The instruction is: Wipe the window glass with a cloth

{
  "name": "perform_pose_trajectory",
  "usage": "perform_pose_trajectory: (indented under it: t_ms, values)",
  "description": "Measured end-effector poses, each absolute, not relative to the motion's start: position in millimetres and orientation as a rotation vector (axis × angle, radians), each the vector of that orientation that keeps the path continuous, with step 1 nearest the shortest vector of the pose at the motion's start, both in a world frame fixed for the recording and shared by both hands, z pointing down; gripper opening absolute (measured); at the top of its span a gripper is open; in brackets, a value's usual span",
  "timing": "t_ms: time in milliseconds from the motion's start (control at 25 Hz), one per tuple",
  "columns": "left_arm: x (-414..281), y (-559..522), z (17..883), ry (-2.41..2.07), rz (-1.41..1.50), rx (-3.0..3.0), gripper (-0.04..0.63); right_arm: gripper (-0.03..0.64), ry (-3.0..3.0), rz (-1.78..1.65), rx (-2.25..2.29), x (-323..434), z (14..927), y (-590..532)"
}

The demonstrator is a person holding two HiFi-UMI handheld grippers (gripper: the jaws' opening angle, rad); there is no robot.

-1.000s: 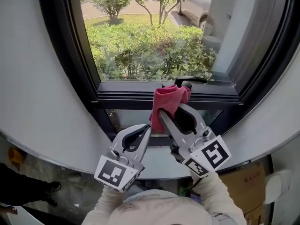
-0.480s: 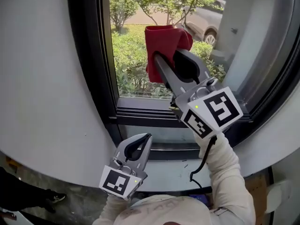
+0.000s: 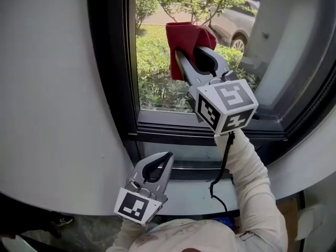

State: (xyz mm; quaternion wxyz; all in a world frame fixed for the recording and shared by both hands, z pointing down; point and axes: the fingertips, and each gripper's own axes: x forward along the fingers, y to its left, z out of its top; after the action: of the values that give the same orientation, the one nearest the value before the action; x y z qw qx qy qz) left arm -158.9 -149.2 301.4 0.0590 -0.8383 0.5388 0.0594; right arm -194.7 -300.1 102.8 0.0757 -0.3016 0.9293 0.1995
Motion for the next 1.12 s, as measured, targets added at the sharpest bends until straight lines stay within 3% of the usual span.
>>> perform_pose_trajectory:
  t_ms: [360, 1120]
  values:
    - [-157, -153, 304, 1.609, 0.191, -2.557, 0.0, 0.118, 2.786, 0.591, -0.972, -180, 102, -312]
    - [-89, -170, 308, 1.433, 0.136, -2.705, 0.0, 0.118, 2.678, 0.502, -1.3, -23, 95, -356]
